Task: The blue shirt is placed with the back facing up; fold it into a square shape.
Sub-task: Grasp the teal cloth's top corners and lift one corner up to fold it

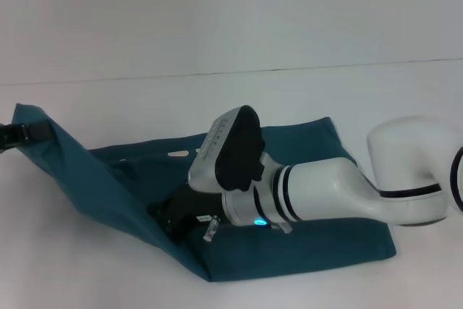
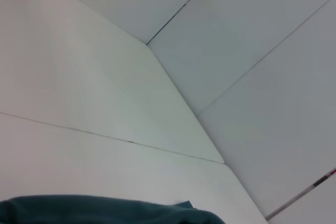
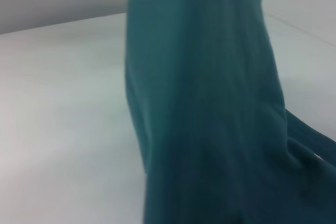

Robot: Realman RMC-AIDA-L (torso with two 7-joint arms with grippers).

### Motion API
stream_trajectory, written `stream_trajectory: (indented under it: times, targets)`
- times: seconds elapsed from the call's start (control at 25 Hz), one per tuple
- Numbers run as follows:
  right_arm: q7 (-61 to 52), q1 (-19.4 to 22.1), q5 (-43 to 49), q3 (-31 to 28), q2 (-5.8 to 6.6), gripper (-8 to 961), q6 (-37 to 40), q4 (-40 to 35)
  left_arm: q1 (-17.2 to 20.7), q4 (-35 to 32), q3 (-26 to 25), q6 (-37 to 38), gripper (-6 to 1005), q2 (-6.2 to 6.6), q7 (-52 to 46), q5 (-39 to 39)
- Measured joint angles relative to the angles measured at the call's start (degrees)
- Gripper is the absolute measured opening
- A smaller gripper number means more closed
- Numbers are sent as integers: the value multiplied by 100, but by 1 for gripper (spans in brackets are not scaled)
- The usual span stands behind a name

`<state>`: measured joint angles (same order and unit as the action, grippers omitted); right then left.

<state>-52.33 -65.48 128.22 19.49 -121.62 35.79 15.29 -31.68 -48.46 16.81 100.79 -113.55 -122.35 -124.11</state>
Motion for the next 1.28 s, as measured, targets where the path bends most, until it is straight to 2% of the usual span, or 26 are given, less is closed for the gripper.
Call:
stream_trajectory:
  times: [0.28, 0.48, 0.8, 1.12, 1.28]
  targets:
    - [360, 448, 498, -643, 54, 2, -62, -26, -4, -6, -3, -43, 9, 0, 56, 6]
    - [710, 727, 509, -813, 61, 3, -55, -62, -4, -7, -2, -70, 9, -1, 72, 111]
    - [679, 659, 1024, -922, 40, 3, -90, 94, -87, 11, 61, -138, 8, 12, 72, 220]
    - [702, 520, 1675, -1474, 13, 2, -316, 280, -131, 46, 77, -175, 7, 17, 97, 188]
    - [725, 627, 1826, -1814, 43, 2, -419, 263, -132, 48, 77, -126, 7, 18, 124, 217]
